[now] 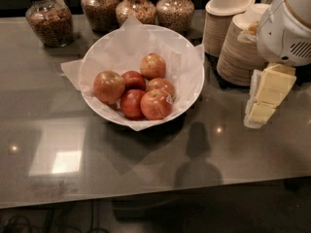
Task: Pick apple from white bowl
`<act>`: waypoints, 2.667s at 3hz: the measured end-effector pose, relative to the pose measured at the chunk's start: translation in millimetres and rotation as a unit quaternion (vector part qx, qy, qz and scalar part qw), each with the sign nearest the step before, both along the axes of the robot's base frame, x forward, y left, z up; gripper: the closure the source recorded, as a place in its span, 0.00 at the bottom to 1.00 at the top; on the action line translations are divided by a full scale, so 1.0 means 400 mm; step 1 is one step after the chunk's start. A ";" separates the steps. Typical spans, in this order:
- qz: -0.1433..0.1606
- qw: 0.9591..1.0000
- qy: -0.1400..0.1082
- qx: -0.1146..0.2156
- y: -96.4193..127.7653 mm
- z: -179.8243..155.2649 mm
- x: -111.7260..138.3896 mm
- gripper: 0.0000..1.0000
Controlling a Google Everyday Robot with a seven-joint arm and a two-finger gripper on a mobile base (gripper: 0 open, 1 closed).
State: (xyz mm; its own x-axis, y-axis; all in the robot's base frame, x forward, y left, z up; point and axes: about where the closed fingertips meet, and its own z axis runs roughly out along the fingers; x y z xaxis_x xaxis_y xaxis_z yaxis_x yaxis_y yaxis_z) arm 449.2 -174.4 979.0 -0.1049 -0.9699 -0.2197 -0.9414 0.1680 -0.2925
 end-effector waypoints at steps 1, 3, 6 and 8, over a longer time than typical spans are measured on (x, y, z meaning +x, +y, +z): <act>0.004 0.999 -0.023 0.026 0.039 0.011 0.027 0.00; 0.057 0.995 -0.053 0.055 0.162 0.052 0.063 0.00; 0.149 0.970 -0.048 0.184 0.364 0.085 0.116 0.00; 0.202 0.956 -0.002 0.211 0.455 0.040 0.128 0.13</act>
Offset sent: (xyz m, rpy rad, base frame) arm 0.0439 0.1217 0.0352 0.1786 -0.1626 0.2457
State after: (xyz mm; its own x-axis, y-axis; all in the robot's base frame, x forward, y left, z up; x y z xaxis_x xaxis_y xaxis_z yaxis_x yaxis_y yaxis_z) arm 500.5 7.7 995.1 0.2618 -0.7558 -0.6002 -0.9533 -0.1052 -0.2833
